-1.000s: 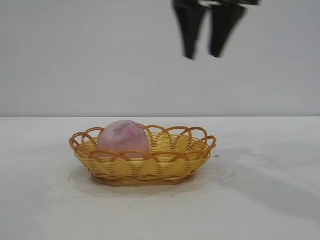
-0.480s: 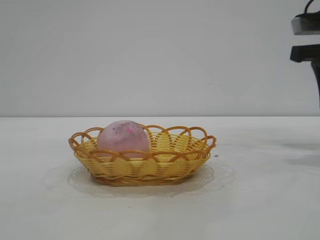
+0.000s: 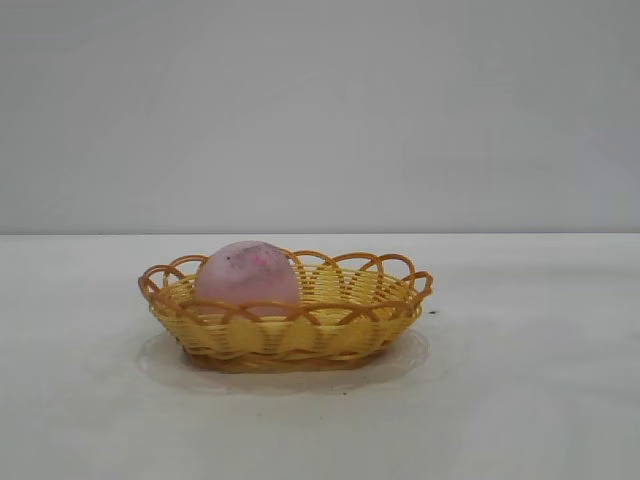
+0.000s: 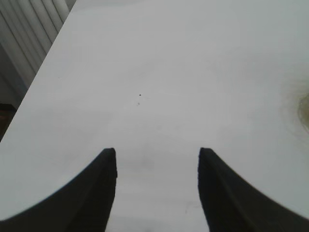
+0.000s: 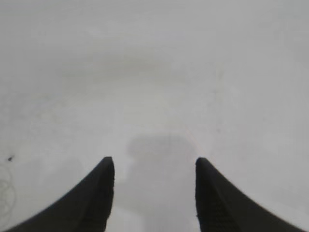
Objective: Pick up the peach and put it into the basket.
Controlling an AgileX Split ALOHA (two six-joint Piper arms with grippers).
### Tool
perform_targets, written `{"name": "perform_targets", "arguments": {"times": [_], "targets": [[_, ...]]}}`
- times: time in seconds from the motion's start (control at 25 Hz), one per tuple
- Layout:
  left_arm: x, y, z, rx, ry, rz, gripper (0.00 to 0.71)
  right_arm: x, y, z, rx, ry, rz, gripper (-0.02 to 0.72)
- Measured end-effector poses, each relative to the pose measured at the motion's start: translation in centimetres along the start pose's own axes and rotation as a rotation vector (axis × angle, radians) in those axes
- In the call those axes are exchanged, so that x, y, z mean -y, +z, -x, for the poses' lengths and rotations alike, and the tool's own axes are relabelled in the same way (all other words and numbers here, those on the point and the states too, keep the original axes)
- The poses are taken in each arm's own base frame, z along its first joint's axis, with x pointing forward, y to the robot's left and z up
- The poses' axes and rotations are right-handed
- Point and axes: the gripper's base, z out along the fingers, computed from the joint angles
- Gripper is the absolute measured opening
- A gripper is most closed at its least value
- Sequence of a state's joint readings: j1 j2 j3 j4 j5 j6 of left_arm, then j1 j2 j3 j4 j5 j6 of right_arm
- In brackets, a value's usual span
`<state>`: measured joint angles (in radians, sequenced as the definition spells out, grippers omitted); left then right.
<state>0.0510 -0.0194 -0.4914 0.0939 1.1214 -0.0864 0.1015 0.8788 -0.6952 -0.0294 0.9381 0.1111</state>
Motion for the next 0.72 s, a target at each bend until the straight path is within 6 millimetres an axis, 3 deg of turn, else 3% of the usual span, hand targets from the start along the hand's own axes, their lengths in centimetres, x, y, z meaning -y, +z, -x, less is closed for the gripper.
{"name": "perform_targets", "arguments": {"times": [0.2, 0.48, 0.72], "targets": [[0.0, 0.0, 0.0, 0.000, 0.000, 0.000, 0.329, 0.3, -2.7, -5.2, 0.005, -0.006, 0.024, 0.328], [0.0, 0.0, 0.0, 0.000, 0.000, 0.000, 0.329, 0.7, -6.2, -9.5, 0.110, -0.053, 0.042, 0.328], [0.0, 0.0, 0.0, 0.000, 0.000, 0.000, 0.329, 0.9, -7.4, -12.4, 0.263, -0.067, 0.067, 0.328]]}}
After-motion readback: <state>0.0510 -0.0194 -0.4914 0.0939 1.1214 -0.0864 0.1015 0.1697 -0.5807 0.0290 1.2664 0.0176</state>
